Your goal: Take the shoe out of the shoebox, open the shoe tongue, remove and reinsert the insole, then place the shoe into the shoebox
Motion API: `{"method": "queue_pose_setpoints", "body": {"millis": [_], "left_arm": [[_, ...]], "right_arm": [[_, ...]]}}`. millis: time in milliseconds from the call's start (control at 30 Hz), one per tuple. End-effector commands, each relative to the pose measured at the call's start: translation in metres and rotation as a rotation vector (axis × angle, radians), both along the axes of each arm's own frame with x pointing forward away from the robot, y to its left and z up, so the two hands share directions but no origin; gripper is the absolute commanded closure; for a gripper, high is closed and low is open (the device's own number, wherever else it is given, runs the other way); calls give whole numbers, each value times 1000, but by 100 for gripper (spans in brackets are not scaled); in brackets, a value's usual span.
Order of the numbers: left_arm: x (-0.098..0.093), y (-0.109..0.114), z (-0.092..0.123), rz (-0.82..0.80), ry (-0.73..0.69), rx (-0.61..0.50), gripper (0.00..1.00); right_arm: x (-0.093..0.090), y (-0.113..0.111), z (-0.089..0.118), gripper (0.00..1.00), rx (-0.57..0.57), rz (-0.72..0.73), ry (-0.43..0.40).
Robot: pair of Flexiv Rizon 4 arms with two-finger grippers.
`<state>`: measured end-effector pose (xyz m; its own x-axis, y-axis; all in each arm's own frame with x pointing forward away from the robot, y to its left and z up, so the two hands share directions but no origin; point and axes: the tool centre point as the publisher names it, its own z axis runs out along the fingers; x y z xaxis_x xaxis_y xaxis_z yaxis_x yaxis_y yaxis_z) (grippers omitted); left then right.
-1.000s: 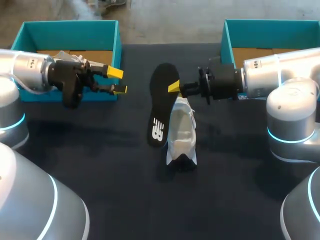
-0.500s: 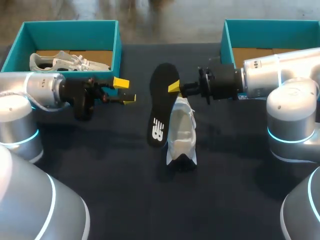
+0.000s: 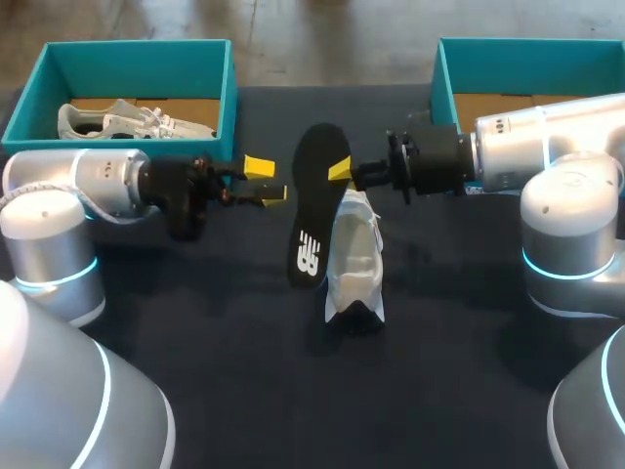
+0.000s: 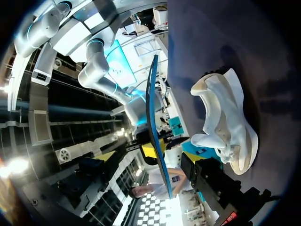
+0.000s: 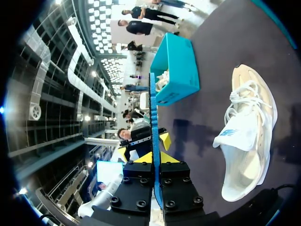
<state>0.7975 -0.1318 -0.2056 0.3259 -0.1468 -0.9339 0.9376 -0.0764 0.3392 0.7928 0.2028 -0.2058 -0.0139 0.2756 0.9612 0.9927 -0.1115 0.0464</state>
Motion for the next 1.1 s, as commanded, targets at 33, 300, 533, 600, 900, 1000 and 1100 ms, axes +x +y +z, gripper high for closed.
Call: {"method": "queue_pose_setpoints", "body": {"millis": [33, 300, 533, 600, 900, 1000, 1100], "left_arm": [[-1, -5, -4, 7, -2, -3, 16], [1, -16, -1, 31, -3, -31, 36], [5, -27, 4, 55, -28, -36, 44], [7, -28, 5, 68, -31, -37, 50], [13, -33, 4, 82, -27, -32, 55], [13, -35, 4, 81, -26, -29, 56], [14, -36, 4, 80, -24, -30, 59]], "right_arm": [[0, 2, 1, 100, -7, -1, 2], [0, 2, 1, 100, -7, -1, 2], [0, 2, 1, 100, -7, -1, 2], [0, 2, 1, 100, -7, -1, 2], [0, 2, 1, 100, -7, -1, 2], [0, 2, 1, 100, -7, -1, 2], [0, 2, 1, 100, -7, -1, 2]]}}
